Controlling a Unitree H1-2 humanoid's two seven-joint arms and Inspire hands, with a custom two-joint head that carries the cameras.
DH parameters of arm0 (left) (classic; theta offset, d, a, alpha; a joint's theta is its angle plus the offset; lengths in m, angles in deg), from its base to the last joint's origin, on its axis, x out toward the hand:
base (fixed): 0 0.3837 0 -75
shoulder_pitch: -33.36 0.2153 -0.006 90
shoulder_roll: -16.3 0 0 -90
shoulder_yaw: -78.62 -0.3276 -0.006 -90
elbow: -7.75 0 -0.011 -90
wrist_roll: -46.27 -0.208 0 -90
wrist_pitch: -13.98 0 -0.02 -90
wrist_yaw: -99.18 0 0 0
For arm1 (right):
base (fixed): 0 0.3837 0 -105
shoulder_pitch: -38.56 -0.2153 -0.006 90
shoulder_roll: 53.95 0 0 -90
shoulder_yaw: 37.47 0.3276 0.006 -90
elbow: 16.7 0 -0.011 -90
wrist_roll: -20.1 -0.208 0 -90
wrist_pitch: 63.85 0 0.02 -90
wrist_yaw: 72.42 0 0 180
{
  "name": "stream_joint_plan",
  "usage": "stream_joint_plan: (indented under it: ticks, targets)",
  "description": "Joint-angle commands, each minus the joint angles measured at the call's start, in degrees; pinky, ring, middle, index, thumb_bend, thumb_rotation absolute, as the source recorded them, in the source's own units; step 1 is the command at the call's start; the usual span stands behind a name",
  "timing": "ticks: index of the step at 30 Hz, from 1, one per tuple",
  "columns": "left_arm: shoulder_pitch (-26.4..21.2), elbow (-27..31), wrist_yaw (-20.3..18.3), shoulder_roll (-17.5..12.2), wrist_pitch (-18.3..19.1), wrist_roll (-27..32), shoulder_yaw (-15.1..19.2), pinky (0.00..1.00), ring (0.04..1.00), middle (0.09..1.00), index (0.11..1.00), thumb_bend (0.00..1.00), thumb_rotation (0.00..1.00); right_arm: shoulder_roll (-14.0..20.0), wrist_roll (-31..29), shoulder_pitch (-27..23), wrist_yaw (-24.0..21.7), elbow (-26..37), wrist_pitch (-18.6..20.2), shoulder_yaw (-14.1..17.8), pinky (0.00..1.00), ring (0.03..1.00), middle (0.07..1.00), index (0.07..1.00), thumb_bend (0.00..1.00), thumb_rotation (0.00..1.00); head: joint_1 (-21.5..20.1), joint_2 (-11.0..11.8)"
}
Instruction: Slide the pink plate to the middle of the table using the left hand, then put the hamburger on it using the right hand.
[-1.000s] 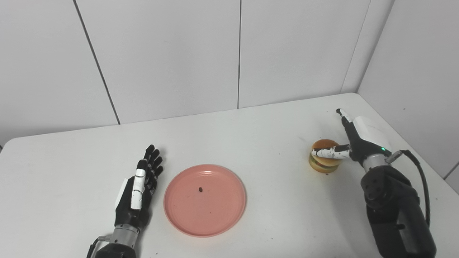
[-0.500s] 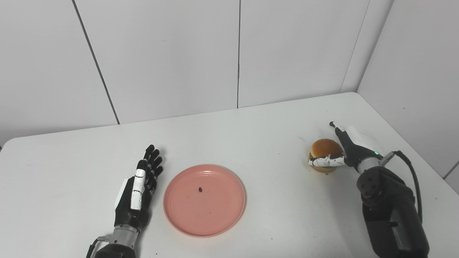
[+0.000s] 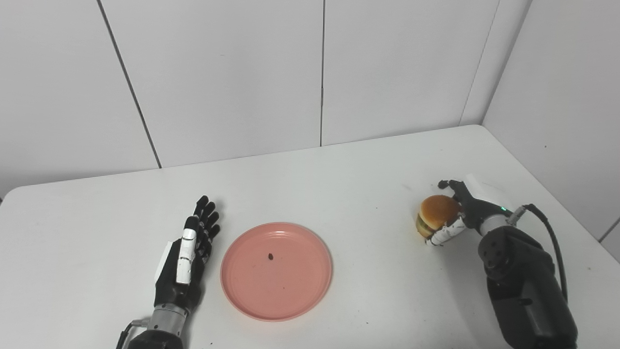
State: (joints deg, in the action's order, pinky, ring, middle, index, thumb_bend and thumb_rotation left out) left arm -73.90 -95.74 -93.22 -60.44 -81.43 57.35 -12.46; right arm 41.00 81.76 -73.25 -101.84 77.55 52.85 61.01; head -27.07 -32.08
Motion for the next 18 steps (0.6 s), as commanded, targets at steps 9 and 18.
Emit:
stream_joint_plan:
  ticks: [9,18]
  targets:
    - [4.3,-1.9,-0.6,-0.7,0.9,0.3,0.4,1.00,1.000,1.000,1.000,0.61,1.00,0.6,-4.5,-1.0,17.0,-0.9,-0.2,-0.5,0.12,0.203,0.469,0.488,0.53,0.00,0.5,-0.1]
    - [4.8,-1.6,0.7,0.0,0.9,-1.2,0.0,1.00,1.000,1.000,1.000,0.65,1.00,-0.1,-11.7,-0.9,24.3,3.5,-1.2,-0.7,0.28,0.375,0.453,0.522,0.51,0.00,2.4,-0.2]
